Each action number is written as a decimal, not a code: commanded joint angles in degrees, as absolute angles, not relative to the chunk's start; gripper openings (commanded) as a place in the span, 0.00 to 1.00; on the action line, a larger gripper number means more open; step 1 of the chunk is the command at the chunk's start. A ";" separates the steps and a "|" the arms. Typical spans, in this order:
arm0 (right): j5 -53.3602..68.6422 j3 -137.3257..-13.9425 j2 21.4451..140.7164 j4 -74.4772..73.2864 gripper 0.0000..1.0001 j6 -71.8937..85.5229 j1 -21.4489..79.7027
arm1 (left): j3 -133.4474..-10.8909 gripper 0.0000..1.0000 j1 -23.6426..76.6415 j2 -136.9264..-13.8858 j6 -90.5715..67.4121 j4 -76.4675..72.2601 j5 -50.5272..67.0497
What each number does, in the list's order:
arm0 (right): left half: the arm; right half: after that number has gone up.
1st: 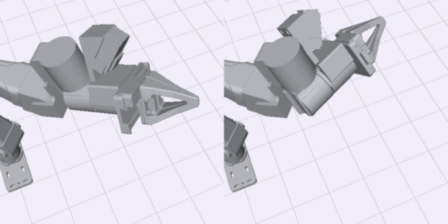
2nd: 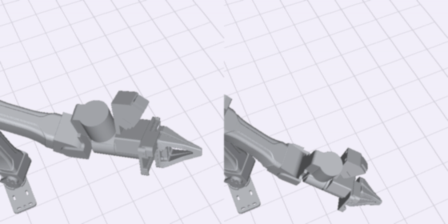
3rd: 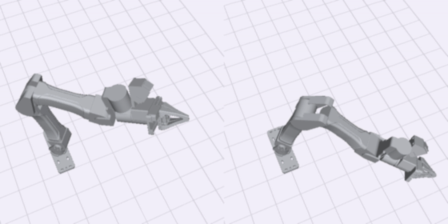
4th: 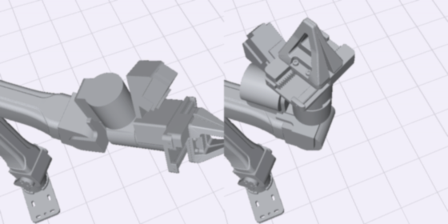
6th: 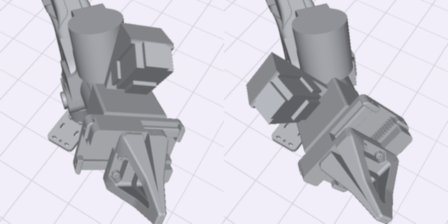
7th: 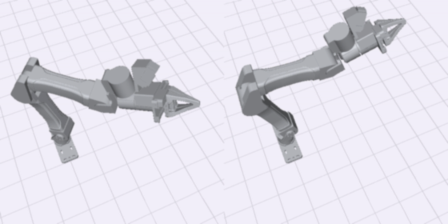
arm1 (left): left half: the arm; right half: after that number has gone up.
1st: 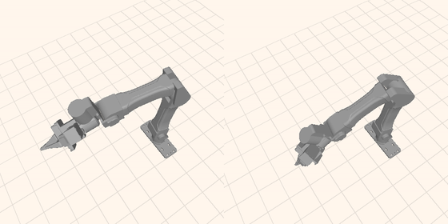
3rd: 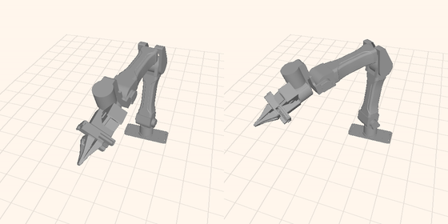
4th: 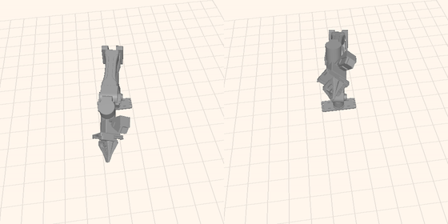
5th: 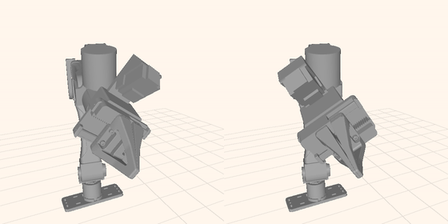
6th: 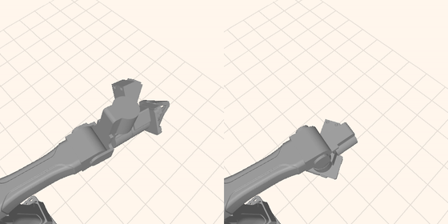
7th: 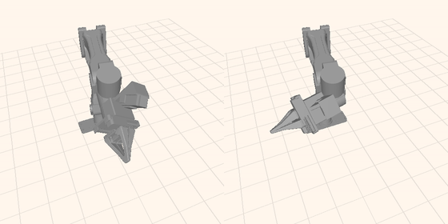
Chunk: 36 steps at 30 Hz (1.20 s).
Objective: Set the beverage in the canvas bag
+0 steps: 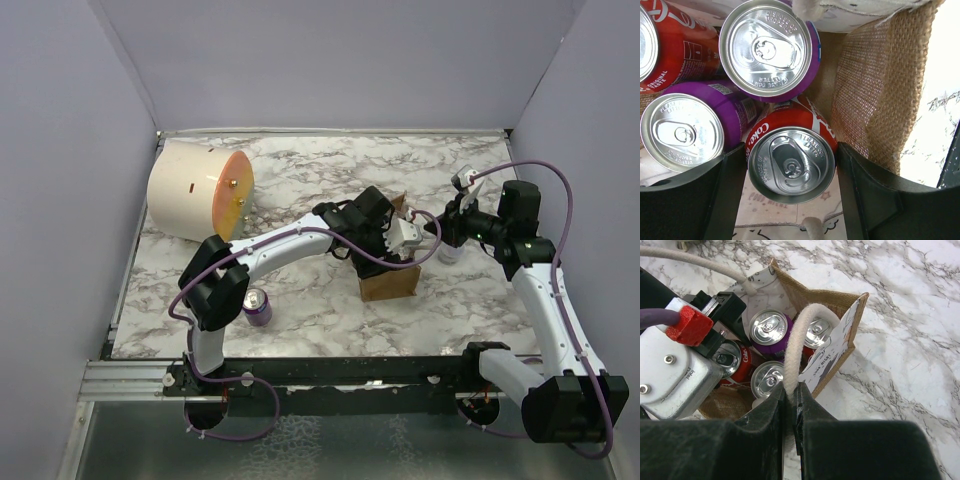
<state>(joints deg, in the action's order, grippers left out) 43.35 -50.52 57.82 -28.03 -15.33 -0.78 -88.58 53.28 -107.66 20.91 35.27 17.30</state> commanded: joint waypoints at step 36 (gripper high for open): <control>46.43 -52.41 58.71 -28.89 0.01 -17.02 -0.97 | -99.05 0.85 52.74 -100.30 22.08 43.77 19.21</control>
<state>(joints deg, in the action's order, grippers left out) 43.79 -50.52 58.22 -28.08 -15.64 -0.78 -96.36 52.95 -104.16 21.32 43.16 18.57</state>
